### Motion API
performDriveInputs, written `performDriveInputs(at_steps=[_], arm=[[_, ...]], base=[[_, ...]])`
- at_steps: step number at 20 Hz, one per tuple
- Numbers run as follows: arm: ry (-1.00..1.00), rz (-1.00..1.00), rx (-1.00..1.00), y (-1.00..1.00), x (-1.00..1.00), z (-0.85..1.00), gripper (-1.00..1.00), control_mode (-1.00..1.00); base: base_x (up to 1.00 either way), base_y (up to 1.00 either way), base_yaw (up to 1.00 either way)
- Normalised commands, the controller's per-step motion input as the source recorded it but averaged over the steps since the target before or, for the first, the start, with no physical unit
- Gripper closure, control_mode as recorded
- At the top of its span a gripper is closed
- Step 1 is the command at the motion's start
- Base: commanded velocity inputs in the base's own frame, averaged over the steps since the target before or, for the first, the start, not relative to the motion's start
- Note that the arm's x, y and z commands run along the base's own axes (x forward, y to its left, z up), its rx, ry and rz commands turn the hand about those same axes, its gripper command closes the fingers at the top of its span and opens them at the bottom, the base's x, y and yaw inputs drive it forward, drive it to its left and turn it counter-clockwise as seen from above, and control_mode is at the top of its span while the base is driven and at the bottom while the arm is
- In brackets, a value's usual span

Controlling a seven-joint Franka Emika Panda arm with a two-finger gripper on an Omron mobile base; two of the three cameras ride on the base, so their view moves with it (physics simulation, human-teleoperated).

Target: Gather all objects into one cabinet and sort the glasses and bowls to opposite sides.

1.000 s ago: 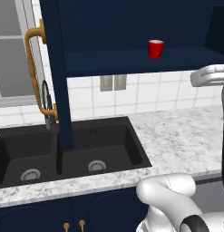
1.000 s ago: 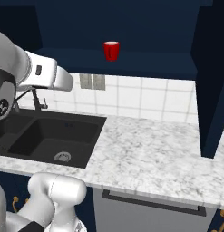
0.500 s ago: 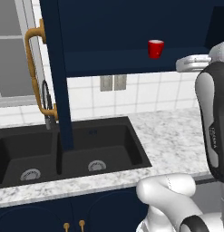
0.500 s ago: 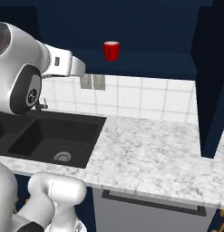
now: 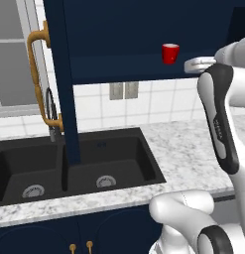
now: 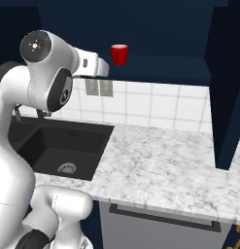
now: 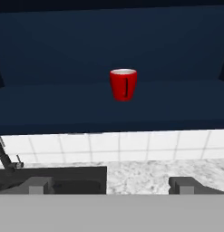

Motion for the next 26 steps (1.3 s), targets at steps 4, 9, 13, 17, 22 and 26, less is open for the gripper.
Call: performDriveInputs(at_steps=[4,9,13,17,22,26], arm=[[0.03,0.00,0.00,-0.12,0.54,0.00,-1.00,-1.00],[0.04,0.00,0.00,0.00,0.49,0.00,-1.00,-1.00],[0.04,0.00,0.00,0.00,0.45,0.00,-1.00,-1.00],[0.02,0.00,0.00,-0.09,0.46,-0.01,-1.00,-1.00],[-0.04,0.00,0.00,-0.11,0.32,-0.34,-1.00,-1.00],[-0.06,0.00,0.01,-0.08,0.48,-0.08,-1.00,-1.00]], base=[[0.00,0.00,0.00],[0.00,0.00,0.00],[0.00,0.00,0.00],[0.00,0.00,0.00],[0.00,0.00,0.00],[0.00,0.00,0.00]])
